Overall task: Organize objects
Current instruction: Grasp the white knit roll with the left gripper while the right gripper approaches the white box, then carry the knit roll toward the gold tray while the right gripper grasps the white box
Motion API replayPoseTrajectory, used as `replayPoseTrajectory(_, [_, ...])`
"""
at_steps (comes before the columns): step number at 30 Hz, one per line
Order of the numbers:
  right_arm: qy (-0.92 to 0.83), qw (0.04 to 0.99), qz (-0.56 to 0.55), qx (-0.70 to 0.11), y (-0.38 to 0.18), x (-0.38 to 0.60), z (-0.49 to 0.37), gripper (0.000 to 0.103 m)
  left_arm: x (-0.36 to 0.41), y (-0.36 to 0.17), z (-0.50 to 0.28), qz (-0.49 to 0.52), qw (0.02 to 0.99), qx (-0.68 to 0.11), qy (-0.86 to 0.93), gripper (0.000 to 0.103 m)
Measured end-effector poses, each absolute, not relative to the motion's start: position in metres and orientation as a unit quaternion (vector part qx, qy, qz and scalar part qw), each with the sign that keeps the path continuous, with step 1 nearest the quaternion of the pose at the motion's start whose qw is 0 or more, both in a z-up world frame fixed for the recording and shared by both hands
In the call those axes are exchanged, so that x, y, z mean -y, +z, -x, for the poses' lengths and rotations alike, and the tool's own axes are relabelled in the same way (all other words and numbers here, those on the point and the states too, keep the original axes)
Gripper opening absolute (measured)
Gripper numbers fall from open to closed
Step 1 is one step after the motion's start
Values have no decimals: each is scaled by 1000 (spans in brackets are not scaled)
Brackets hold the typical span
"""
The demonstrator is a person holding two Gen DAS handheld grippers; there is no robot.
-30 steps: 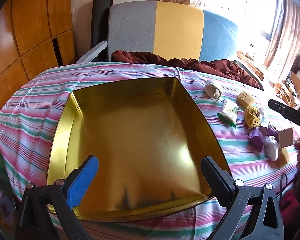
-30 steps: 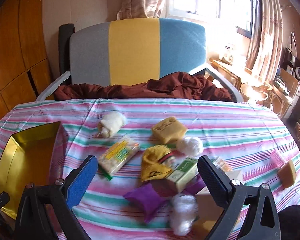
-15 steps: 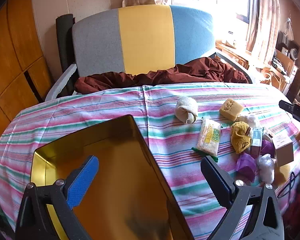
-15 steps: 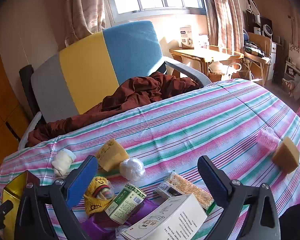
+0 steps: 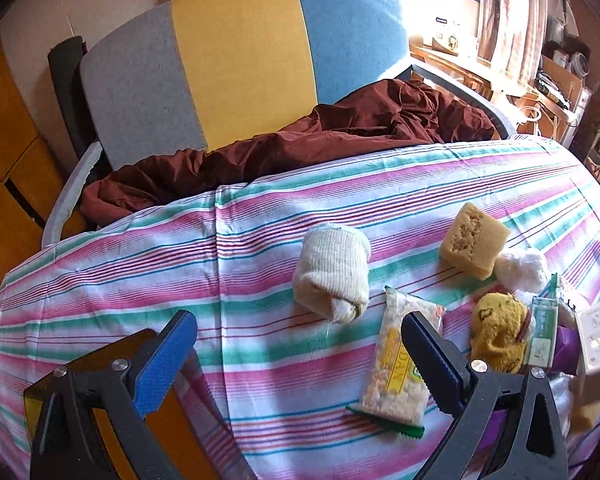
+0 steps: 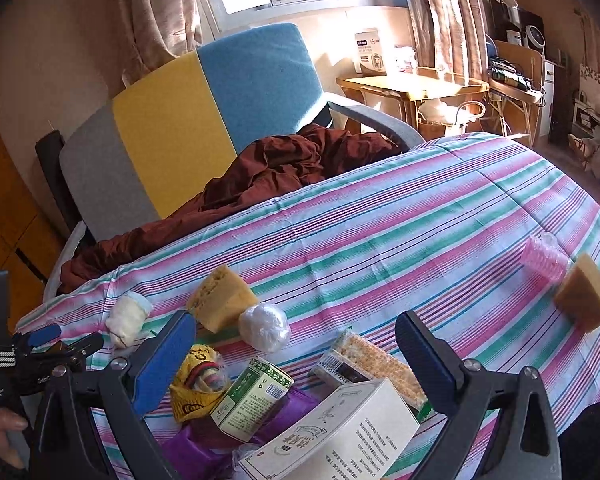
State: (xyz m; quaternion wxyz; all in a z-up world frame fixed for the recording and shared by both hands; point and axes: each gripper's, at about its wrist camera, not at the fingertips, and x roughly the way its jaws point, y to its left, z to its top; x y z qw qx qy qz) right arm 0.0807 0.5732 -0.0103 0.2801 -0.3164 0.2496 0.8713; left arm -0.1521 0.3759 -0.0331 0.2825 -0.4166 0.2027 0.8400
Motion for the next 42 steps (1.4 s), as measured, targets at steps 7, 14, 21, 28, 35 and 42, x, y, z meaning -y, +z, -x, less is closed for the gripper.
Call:
replayPoseTrajectory(7, [868, 298, 302, -259, -9, -581, -87, 102, -414, -59, 176, 419, 277, -247, 829, 103])
replayPoseTrajectory(14, [860, 305, 296, -283, -11, -591, -92, 103, -434, -80, 195, 432, 277, -255, 820, 103])
replayPoseTrajectory(21, [860, 305, 304, -275, -12, -589, -88, 103, -436, -96, 202, 461, 280, -225, 812, 76])
replayPoseTrajectory(28, [848, 317, 304, -297, -16, -600, -93, 103, -431, -94, 191, 463, 287, -208, 813, 55])
replayPoseTrajectory(35, [832, 319, 311, -331, -24, -613, -97, 103, -414, -79, 167, 453, 290, -199, 819, 54])
replayPoseTrajectory(42, [817, 282, 332, -377, -38, -618, -95, 103, -377, -56, 110, 449, 316, -162, 820, 54])
